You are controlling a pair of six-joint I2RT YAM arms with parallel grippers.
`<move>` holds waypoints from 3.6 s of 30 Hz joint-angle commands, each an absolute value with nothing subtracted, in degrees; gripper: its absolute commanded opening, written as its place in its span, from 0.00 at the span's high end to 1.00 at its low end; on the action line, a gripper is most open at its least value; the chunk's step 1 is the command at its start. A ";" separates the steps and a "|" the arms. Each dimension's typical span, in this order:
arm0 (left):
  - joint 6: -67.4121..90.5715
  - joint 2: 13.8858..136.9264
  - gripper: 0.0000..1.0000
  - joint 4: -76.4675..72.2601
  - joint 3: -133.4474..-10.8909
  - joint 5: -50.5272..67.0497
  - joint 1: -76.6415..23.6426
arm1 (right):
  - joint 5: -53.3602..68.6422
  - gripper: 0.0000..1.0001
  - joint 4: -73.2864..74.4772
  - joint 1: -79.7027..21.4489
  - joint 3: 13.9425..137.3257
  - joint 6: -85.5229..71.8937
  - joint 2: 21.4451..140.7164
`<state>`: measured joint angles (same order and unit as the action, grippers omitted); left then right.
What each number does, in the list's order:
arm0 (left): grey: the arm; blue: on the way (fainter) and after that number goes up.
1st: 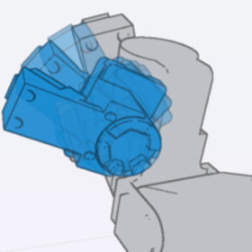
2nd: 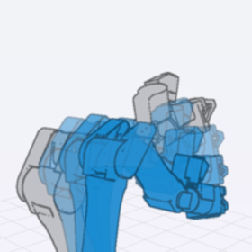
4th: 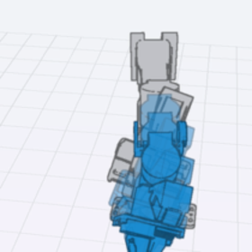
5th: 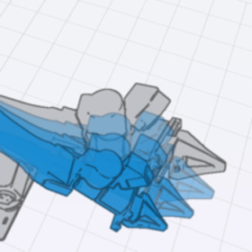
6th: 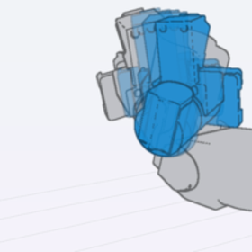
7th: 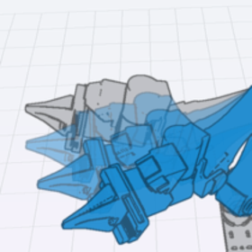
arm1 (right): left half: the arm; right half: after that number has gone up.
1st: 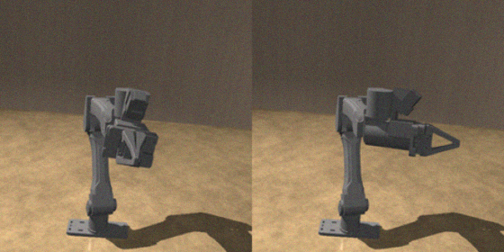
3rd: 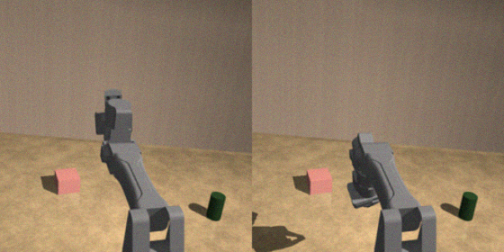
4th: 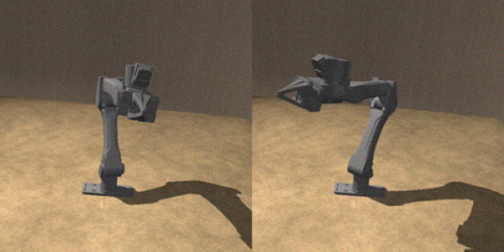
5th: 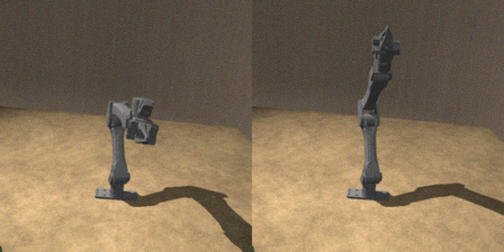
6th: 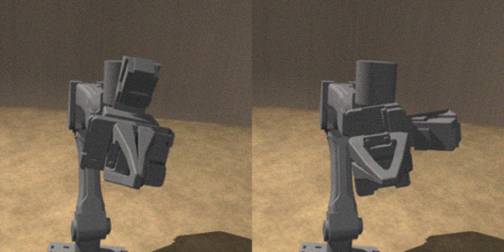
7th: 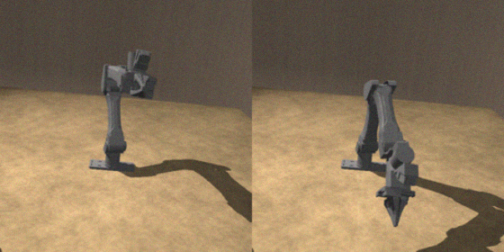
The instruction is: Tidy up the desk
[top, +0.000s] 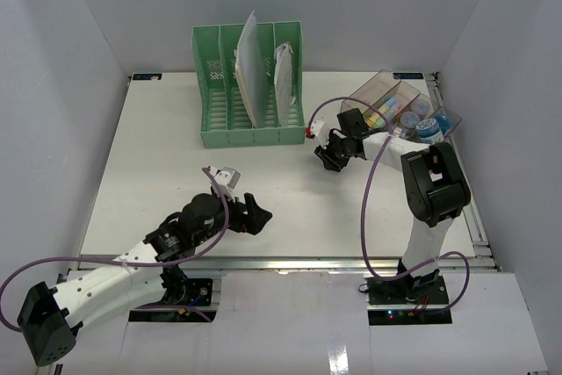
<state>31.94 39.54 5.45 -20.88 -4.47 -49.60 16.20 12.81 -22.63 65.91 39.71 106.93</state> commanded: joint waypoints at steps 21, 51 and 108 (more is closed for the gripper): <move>30.65 42.44 0.02 3.97 -21.59 -3.88 -49.48 | 22.40 0.75 3.16 -10.09 83.82 24.58 107.94; 26.84 62.00 0.02 -5.31 -31.55 3.89 -49.48 | 36.50 0.19 -2.26 -4.54 87.57 20.80 114.82; 29.44 54.94 0.02 -5.27 -25.14 2.02 -49.48 | 21.81 0.92 10.24 -13.99 96.28 17.34 118.07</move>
